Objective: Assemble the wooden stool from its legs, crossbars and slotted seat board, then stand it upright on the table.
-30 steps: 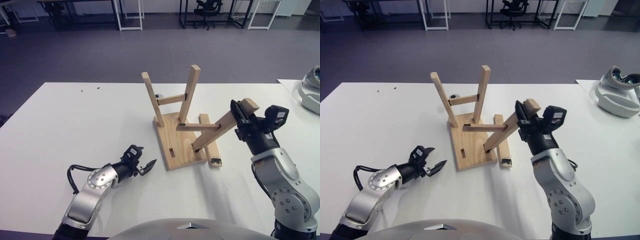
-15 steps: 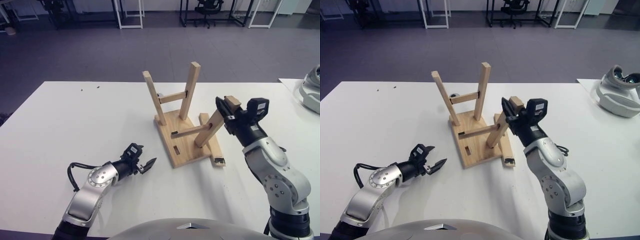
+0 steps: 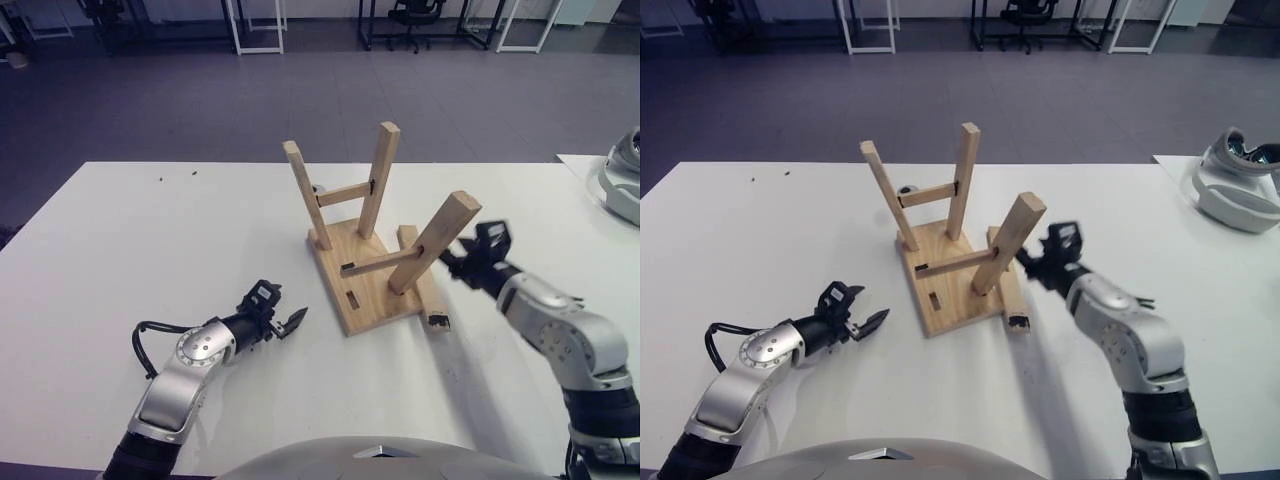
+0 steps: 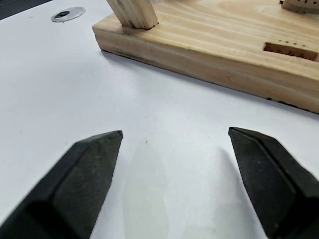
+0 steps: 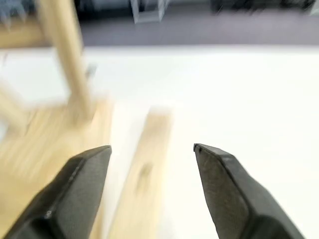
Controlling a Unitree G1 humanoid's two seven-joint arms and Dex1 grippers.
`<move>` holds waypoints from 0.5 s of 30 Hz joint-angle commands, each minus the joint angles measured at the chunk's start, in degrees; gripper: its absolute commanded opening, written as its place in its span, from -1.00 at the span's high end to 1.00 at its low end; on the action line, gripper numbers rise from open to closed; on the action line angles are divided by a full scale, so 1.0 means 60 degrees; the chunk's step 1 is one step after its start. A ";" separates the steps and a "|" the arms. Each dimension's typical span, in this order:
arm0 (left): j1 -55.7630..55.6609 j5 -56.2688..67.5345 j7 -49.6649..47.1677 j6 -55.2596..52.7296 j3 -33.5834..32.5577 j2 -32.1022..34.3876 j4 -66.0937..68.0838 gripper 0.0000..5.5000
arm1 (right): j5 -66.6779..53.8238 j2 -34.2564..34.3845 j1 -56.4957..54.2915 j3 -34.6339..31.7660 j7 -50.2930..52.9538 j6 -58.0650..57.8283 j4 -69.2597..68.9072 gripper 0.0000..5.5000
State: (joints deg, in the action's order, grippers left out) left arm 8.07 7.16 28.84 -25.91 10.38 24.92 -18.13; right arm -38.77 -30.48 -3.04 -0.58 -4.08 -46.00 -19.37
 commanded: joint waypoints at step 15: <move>-0.0294 0.0001 -0.0128 0.0126 -0.0338 -0.0207 0.0047 -0.43 | 0.2426 -0.0098 0.0673 0.0490 -0.0521 -0.1305 0.0318 0.25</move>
State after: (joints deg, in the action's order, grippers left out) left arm 7.59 6.25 28.69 -25.69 10.28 24.21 -16.83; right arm -26.22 -30.59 0.61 4.05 -7.01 -53.52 -18.98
